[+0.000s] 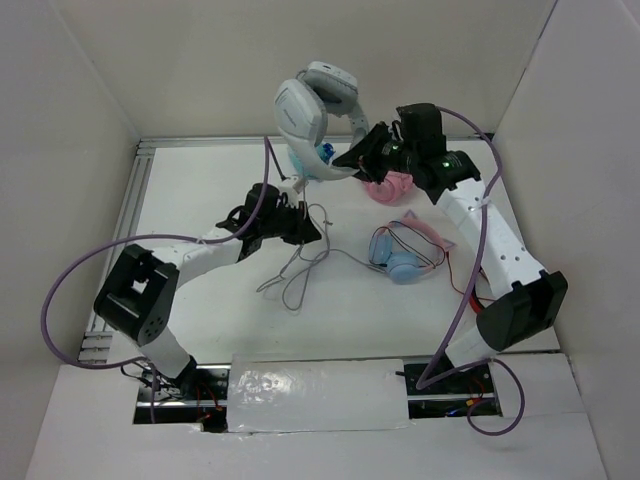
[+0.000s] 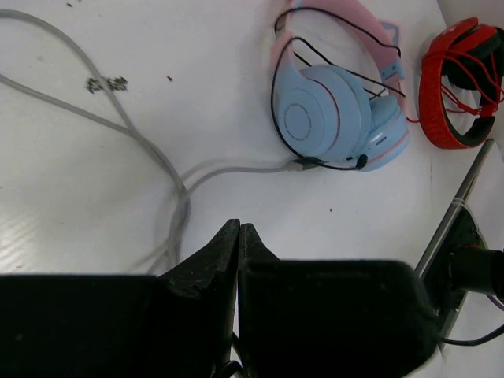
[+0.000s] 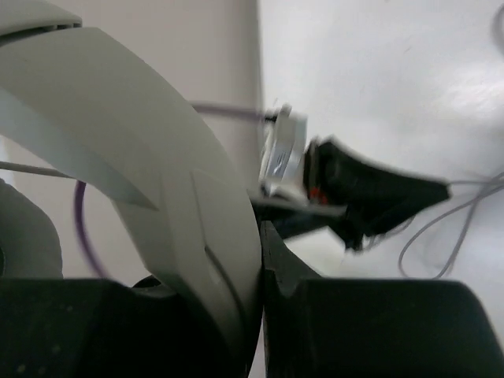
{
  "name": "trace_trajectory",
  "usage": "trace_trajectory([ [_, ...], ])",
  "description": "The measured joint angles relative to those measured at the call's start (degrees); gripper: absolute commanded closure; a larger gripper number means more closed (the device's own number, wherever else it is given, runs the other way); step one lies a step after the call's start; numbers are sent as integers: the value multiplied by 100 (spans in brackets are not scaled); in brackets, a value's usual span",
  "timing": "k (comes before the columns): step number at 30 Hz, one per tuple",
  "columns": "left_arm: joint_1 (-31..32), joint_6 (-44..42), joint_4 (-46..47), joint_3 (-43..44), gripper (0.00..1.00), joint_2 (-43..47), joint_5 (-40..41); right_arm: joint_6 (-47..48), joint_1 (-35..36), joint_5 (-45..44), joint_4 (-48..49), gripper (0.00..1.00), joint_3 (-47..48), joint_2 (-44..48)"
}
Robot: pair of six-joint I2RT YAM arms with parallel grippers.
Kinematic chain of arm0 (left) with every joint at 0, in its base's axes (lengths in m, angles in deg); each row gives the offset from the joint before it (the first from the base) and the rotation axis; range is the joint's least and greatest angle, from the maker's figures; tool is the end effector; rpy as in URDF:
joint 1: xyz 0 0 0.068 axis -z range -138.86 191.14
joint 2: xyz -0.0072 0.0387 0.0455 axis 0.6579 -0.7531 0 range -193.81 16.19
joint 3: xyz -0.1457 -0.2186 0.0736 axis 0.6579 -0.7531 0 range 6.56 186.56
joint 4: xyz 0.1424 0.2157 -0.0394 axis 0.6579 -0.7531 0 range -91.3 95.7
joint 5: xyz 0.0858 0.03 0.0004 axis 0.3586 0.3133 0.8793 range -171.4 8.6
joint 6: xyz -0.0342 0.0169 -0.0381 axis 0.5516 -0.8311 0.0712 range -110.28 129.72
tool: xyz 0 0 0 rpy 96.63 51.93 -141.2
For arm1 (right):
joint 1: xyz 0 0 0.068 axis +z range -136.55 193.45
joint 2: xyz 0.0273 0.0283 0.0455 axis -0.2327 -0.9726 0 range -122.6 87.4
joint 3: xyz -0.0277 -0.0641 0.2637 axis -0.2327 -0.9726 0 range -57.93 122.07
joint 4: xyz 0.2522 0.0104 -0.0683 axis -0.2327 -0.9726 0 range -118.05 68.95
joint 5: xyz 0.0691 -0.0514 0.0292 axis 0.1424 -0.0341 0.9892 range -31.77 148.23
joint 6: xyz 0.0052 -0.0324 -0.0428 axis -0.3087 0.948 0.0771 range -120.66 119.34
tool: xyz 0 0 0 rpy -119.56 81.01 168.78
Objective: Wrap the headphones
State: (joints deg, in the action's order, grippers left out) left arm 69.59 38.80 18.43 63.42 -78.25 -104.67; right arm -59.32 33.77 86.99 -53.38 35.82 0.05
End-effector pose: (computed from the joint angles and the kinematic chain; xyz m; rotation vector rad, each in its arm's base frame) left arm 0.3170 -0.1877 0.2301 0.2655 2.1084 -1.0282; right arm 0.3122 0.1338 0.4181 0.3929 2.2150 1.3233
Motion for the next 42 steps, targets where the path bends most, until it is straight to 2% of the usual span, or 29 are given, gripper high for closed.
trace_trajectory([
  [3,286,28,-260,4,100,129,208,-157,192,-1250,-151,100,26,-20],
  [7,669,144,-960,-11,100,647,699,-289,474,-3346,-756,100,433,-269],
  [13,1019,455,-2210,31,98,1615,1609,-122,925,-5858,-1897,100,1338,-1226],
  [17,1115,605,-3254,236,96,1753,2299,640,1346,-6874,-2192,100,1543,-1810],
  [21,1174,538,-4105,487,89,1843,2927,2142,1749,-7547,-1626,100,1161,-1950],
  [24,1180,413,-4586,793,87,1932,3491,3342,1934,-7630,-901,100,754,-1919],
  [29,1025,-264,-4651,938,83,2188,4004,5053,1904,-6690,177,100,-310,-1405],
  [32,966,-741,-4607,944,75,2232,4120,6011,1956,-6365,535,100,-938,-964],
  [35,975,-1342,-4426,944,67,2232,4105,6642,2046,-5998,664,100,-1145,-732],
  [42,1005,-2638,-4076,964,65,2179,4339,7501,2103,-5324,605,100,-1331,-208],
])
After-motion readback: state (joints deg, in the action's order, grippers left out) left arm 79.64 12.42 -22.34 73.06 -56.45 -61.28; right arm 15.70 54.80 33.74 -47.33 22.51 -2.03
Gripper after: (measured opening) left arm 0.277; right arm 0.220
